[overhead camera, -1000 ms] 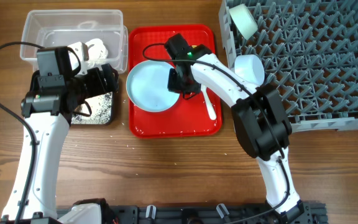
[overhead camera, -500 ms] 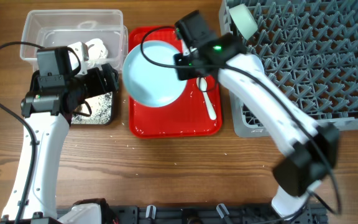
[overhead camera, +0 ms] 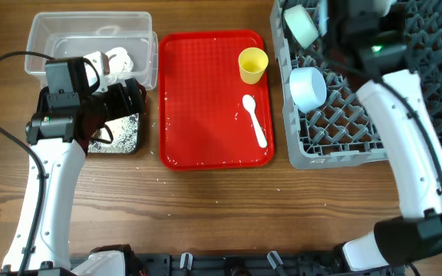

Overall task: Sort waste into correct bins and load items into the dishwasher rack
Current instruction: 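Carry the blue plate with right gripper and stand it in the rack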

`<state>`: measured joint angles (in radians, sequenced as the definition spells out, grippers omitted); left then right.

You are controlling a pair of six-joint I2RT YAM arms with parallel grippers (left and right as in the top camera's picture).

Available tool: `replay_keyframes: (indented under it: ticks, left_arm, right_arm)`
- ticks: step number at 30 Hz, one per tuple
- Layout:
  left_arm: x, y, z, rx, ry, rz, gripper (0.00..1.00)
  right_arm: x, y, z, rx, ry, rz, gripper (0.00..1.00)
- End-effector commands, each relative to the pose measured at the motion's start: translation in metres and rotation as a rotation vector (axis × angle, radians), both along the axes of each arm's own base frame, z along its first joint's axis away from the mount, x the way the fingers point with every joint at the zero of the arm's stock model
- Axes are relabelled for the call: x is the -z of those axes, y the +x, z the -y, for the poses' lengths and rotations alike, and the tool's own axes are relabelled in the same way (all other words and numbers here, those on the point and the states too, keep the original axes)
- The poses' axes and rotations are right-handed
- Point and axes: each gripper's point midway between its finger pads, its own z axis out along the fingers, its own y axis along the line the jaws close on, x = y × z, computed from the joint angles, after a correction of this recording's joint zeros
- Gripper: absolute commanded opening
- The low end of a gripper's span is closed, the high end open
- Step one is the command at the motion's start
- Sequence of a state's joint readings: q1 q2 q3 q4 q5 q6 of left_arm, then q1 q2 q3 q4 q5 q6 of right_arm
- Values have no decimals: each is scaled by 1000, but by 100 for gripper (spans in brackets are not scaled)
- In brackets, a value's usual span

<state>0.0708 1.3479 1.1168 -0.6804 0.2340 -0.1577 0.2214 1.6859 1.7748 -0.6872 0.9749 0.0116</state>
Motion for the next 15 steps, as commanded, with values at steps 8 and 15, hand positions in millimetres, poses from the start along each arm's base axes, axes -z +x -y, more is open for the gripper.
replay_keyframes:
  ticks: [8,15]
  left_arm:
    - [-12,2,-1,14,8,38,100]
    - [-12,2,-1,14,8,38,100]
  right_arm:
    - [90,82,41,-180,-233,-364,4]
    - [146,100,32,-249,-212,-466,4]
